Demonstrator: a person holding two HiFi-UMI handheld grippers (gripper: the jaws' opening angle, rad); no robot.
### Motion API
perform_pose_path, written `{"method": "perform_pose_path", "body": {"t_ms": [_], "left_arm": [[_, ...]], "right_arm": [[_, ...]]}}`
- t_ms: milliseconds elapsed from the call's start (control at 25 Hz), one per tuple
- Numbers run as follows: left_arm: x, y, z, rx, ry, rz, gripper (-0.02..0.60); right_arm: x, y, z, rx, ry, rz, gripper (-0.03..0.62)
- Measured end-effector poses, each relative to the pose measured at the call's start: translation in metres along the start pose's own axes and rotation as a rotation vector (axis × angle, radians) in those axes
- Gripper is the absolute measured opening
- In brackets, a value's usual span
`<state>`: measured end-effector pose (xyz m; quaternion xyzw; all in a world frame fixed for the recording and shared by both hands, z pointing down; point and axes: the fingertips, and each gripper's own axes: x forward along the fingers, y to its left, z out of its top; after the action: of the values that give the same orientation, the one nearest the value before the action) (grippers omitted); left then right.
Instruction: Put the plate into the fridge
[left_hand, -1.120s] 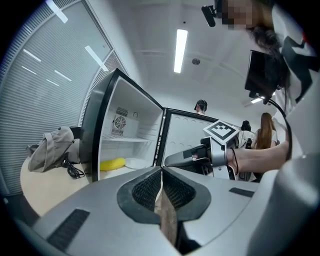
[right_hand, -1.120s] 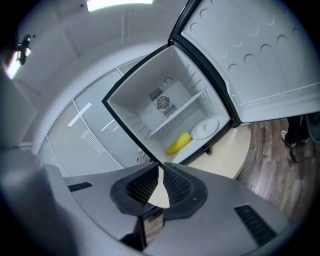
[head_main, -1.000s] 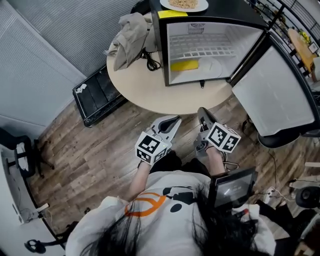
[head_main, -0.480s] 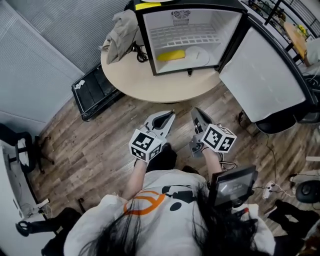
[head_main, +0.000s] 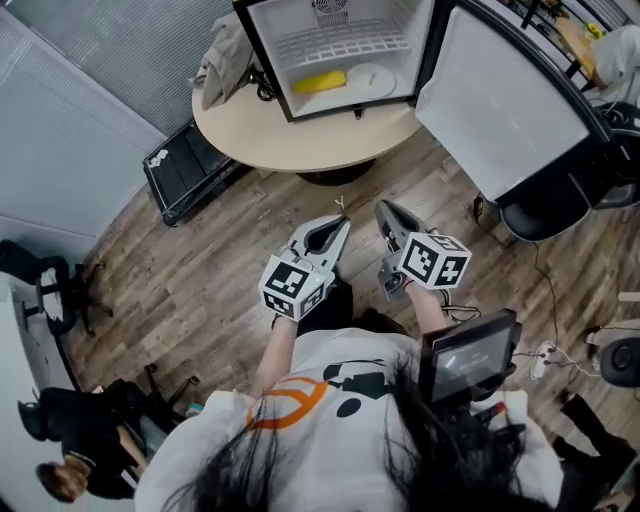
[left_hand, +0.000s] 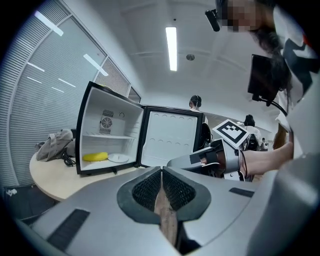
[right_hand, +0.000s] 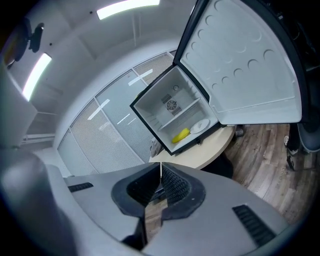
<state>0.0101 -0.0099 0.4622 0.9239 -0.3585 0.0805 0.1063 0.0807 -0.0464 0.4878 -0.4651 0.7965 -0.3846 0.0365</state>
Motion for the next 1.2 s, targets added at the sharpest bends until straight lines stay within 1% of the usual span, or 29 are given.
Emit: {"method": "perform_pose_path", "body": {"t_ms": [160, 320, 440, 800, 1000, 1200], "left_arm": [[-0.013, -0.015, 0.001, -0.007, -0.022, 0.028, 0.012], [-0.015, -0.024, 0.009, -0.003, -0.055, 0.046, 0.012], [-0.012, -0.029, 0.009, -0.003, -0.063, 0.051, 0.012], [-0.008, -0.047, 0.014, 0.022, -0.078, 0.051, 0.012], [-0.005, -0.049, 0.015, 0.029, -0.076, 0.057, 0.012], [-0.001, -0.053, 0.014, 0.033, -0.070, 0.043, 0.012]], "right_arm": [[-0.015, 0.010, -0.013, -0.062, 0.034, 0.033, 0.020], [-0.021, 0.016, -0.011, -0.102, 0.035, 0.058, 0.020], [-0.026, 0.017, -0.009, -0.129, 0.035, 0.063, 0.020], [-0.041, 0.013, -0.003, -0.171, 0.029, 0.075, 0.017], [-0.043, 0.010, 0.001, -0.171, 0.024, 0.078, 0.017], [-0.046, 0.009, 0.003, -0.164, 0.016, 0.077, 0.017]]}}
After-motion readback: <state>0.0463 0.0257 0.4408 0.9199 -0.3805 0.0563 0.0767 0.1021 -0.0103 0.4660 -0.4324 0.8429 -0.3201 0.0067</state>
